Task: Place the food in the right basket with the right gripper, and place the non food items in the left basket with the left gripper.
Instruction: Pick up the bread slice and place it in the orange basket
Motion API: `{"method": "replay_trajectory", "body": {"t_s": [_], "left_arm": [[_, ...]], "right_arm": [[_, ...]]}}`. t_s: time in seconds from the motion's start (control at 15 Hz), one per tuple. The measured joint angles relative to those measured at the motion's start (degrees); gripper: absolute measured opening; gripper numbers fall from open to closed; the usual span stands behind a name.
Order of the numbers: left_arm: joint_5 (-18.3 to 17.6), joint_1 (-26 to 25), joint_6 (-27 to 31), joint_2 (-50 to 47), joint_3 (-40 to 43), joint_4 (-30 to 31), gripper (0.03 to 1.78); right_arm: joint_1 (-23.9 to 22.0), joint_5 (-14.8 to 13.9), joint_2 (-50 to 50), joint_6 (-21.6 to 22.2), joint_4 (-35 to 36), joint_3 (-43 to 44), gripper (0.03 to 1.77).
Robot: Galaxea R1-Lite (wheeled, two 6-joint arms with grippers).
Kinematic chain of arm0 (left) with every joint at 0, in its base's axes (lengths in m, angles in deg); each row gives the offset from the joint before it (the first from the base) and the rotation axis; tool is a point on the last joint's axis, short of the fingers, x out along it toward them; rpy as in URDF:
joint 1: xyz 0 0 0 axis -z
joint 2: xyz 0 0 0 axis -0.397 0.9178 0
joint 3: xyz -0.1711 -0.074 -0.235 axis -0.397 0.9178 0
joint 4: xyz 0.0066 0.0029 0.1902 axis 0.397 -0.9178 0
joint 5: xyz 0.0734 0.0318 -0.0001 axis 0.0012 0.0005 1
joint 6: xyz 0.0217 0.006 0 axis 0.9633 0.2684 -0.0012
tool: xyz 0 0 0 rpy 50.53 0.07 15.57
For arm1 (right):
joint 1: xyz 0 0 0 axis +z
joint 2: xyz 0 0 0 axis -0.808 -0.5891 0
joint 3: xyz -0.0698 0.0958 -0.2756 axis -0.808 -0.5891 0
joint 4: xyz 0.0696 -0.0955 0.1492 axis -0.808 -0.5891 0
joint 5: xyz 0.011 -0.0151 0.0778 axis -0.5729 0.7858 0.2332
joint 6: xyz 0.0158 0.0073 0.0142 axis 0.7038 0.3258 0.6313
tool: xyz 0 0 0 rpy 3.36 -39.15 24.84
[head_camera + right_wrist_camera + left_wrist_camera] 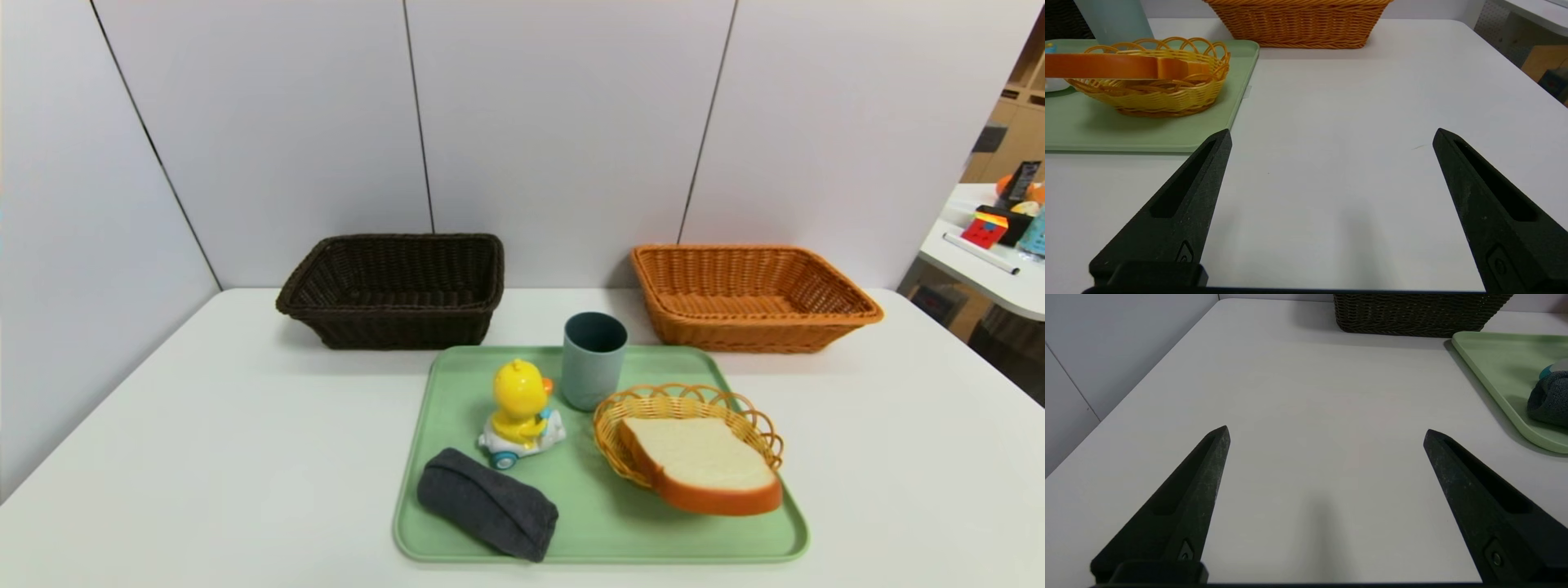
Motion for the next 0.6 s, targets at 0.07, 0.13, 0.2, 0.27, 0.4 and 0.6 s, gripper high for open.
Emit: {"method": "replay_trajectory", "body": {"t_s": [0.07, 0.13, 0.2, 0.27, 0.4, 0.6], "left_arm": [[0.0, 0.0, -0.1, 0.0, 0.0, 0.0, 1.69], [0.0, 0.0, -0.1, 0.0, 0.0, 0.0, 1.69], [0.0, 0.0, -0.1, 0.0, 0.0, -0.1, 1.69], [0.0, 0.0, -0.1, 0.0, 0.0, -0.1, 1.69], [0.0, 0.0, -0.1, 0.0, 0.0, -0.1, 1.69], [0.0, 0.0, 0.4, 0.0, 0.0, -0.1, 1.69]], "right_arm": [[0.0, 0.0, 0.0, 0.2, -0.1, 0.0, 1.70], [0.0, 0.0, 0.0, 0.2, -0.1, 0.0, 1.70], [0.0, 0.0, 0.0, 0.2, -0.1, 0.0, 1.70], [0.0, 0.0, 0.0, 0.0, 0.0, 0.0, 1.70], [0.0, 0.0, 0.0, -0.3, 0.1, -0.1, 1.70], [0.0, 0.0, 0.0, -1.0, 0.3, -0.2, 1.70]]}}
